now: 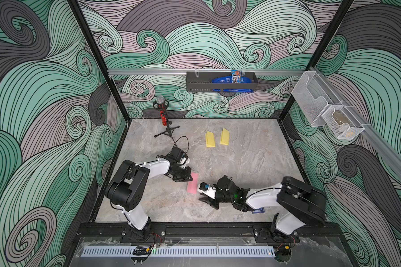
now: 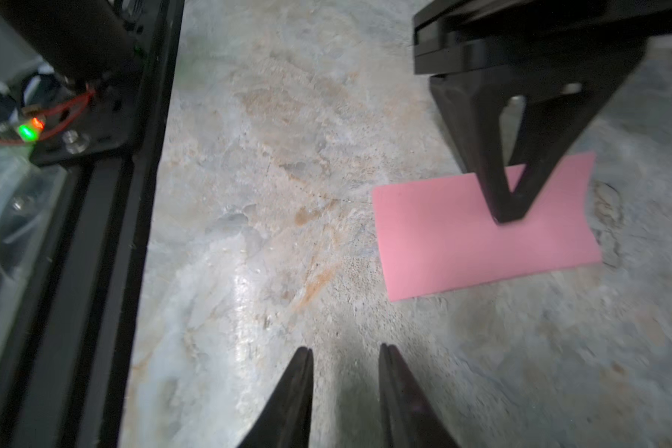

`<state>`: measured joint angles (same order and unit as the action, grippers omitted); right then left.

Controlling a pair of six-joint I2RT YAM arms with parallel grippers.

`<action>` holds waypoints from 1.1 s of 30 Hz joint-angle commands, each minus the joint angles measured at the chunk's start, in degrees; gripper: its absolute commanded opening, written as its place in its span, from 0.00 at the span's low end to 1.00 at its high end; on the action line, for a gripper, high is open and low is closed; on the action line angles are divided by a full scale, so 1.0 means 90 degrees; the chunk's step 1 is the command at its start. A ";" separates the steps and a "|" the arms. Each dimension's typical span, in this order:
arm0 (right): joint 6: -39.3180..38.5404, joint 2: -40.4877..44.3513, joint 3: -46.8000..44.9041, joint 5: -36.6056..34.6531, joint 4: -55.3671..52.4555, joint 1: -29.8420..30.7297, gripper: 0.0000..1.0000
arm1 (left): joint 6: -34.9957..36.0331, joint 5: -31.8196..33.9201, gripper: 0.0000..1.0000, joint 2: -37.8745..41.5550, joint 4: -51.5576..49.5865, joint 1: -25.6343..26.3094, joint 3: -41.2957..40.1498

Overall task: Fold the square paper along the opposite sides
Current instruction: Smooth out the paper at the center of the board, then place the paper at the center of the board.

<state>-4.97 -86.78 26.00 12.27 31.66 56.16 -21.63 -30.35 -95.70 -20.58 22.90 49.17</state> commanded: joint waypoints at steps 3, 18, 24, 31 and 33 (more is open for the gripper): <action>0.2599 0.1012 0.0643 0.0794 -0.1046 -0.1101 0.42 | -0.0500 -0.1167 0.00 0.0596 0.0041 -0.0373 0.0553; 0.7561 -0.0550 0.1003 0.4542 0.2073 -0.2720 0.50 | -0.2079 -0.3174 0.00 0.1275 0.2068 -0.1108 0.0205; 0.8498 -0.1139 0.1053 0.4694 0.3592 -0.2720 0.49 | -0.2308 -0.3273 0.00 0.1367 0.2330 -0.1128 0.0075; 0.8964 -0.1579 0.1202 0.4740 0.4235 -0.2679 0.42 | -0.2372 -0.3278 0.00 0.1453 0.2345 -0.1196 0.0064; 0.9040 -0.1654 0.1249 0.4759 0.4350 -0.2661 0.39 | -0.2380 -0.3264 0.00 0.1478 0.2355 -0.1206 0.0064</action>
<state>73.73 -101.06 35.68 53.58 65.49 32.01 -42.59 -58.52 -83.99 -1.13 12.49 50.09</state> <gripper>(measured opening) 0.402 0.047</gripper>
